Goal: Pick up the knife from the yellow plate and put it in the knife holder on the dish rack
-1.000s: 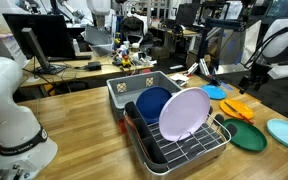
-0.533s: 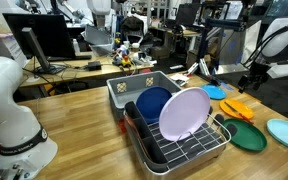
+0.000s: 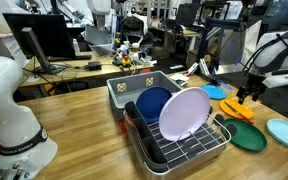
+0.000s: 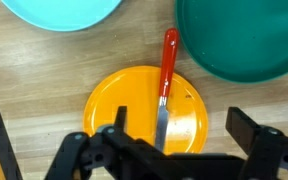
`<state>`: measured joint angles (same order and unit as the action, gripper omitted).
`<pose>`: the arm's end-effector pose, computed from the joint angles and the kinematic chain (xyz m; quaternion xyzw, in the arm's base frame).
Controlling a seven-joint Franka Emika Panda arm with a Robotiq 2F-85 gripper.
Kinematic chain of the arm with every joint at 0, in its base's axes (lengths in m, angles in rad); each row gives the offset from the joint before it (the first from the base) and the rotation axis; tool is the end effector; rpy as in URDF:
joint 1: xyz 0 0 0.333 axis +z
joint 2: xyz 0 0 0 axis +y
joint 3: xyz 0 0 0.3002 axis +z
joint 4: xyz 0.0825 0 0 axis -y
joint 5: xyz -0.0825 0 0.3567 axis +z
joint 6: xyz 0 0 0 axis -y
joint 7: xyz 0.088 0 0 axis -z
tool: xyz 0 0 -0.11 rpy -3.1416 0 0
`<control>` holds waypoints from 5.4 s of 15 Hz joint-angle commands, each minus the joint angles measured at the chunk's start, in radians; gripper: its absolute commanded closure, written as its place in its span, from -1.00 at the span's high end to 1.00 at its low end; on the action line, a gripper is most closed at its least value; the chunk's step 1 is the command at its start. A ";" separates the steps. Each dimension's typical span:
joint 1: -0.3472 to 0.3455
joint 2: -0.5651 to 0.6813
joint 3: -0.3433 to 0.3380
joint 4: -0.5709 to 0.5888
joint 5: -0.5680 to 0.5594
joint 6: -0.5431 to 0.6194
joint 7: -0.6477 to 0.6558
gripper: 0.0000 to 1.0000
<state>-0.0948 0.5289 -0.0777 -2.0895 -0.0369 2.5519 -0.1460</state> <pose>0.5449 -0.0951 0.1680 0.9990 0.0071 -0.0370 0.0239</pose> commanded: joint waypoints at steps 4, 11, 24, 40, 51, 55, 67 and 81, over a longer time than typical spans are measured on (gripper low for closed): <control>-0.055 0.180 0.029 0.179 0.010 -0.069 -0.044 1.00; -0.072 0.261 0.027 0.260 0.002 -0.159 -0.064 1.00; -0.043 0.333 0.012 0.354 -0.036 -0.201 -0.048 0.17; -0.051 0.288 0.032 0.311 -0.037 -0.180 -0.074 -0.92; -0.100 0.109 0.108 0.097 0.012 -0.041 -0.195 -0.92; -0.139 0.002 0.175 -0.017 0.061 0.032 -0.300 -0.92; -0.167 -0.377 0.307 -0.338 0.499 -0.099 -0.952 -0.92; 0.002 -0.496 0.143 -0.387 0.536 -0.371 -1.175 -0.69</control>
<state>-0.1333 0.0333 0.1058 -2.4784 0.4993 2.1841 -1.3211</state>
